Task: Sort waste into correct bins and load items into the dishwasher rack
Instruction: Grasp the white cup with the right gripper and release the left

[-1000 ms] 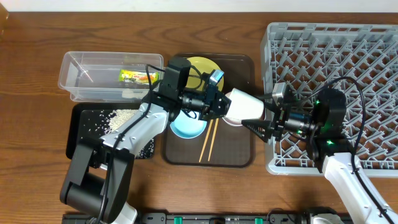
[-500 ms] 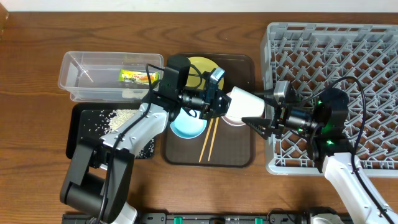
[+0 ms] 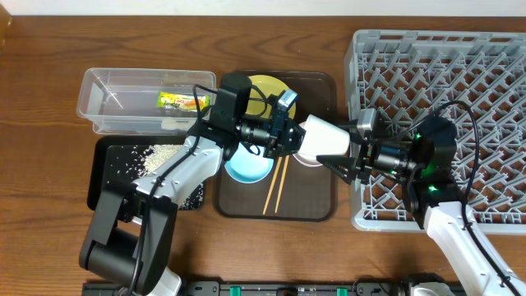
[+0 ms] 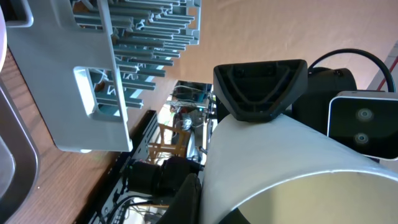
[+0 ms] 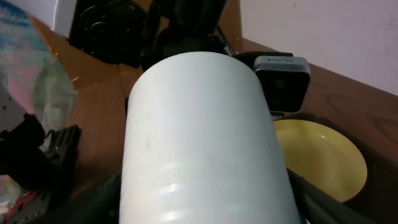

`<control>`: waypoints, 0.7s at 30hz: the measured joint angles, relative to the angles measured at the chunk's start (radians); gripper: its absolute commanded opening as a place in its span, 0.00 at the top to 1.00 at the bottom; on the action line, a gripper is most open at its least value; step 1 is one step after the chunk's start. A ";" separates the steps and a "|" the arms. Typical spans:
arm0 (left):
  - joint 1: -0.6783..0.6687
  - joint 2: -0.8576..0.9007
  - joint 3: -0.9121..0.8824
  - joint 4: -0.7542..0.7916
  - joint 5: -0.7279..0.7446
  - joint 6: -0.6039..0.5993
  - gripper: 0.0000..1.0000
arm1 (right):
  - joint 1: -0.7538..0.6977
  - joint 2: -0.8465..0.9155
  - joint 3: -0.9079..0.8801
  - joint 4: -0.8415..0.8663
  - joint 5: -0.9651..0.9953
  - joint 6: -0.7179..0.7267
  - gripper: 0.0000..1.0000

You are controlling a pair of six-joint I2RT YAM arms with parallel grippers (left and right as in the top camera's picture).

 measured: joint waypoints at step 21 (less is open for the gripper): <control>0.000 0.000 0.000 -0.196 -0.266 0.291 0.66 | 0.000 0.000 0.001 -0.180 0.144 0.000 0.47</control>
